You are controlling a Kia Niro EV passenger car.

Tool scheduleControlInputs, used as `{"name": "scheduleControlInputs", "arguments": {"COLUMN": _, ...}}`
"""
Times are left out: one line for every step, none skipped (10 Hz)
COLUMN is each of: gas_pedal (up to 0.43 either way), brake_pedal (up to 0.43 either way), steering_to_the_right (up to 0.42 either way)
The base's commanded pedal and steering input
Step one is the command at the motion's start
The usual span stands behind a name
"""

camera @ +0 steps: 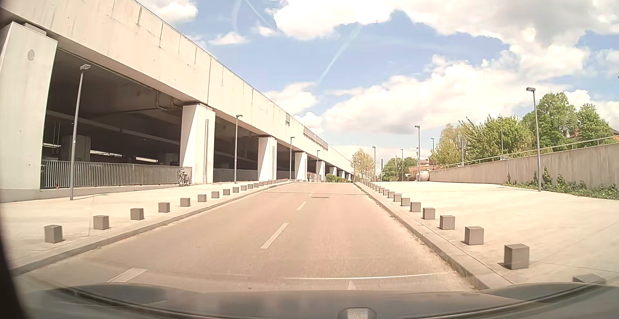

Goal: Follow the waypoints while adhering to traffic rules and regulations

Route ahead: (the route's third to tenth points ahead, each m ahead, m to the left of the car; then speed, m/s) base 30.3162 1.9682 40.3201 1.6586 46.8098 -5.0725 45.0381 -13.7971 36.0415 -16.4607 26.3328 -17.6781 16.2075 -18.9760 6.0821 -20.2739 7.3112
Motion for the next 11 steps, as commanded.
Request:
{"name": "scheduleControlInputs", "arguments": {"gas_pedal": 0.220, "brake_pedal": 0.018, "steering_to_the_right": 0.019}}
{"name": "scheduleControlInputs", "arguments": {"gas_pedal": 0.220, "brake_pedal": 0.018, "steering_to_the_right": 0.018}}
{"name": "scheduleControlInputs", "arguments": {"gas_pedal": 0.220, "brake_pedal": 0.018, "steering_to_the_right": 0.016}}
{"name": "scheduleControlInputs", "arguments": {"gas_pedal": 0.220, "brake_pedal": 0.018, "steering_to_the_right": 0.013}}
{"name": "scheduleControlInputs", "arguments": {"gas_pedal": 0.220, "brake_pedal": 0.018, "steering_to_the_right": 0.011}}
{"name": "scheduleControlInputs", "arguments": {"gas_pedal": 0.220, "brake_pedal": 0.018, "steering_to_the_right": 0.011}}
{"name": "scheduleControlInputs", "arguments": {"gas_pedal": 0.220, "brake_pedal": 0.018, "steering_to_the_right": 0.011}}
{"name": "scheduleControlInputs", "arguments": {"gas_pedal": 0.220, "brake_pedal": 0.018, "steering_to_the_right": 0.011}}
{"name": "scheduleControlInputs", "arguments": {"gas_pedal": 0.220, "brake_pedal": 0.018, "steering_to_the_right": 0.011}}
{"name": "scheduleControlInputs", "arguments": {"gas_pedal": 0.220, "brake_pedal": 0.018, "steering_to_the_right": 0.011}}
{"name": "scheduleControlInputs", "arguments": {"gas_pedal": 0.209, "brake_pedal": 0.018, "steering_to_the_right": 0.010}}
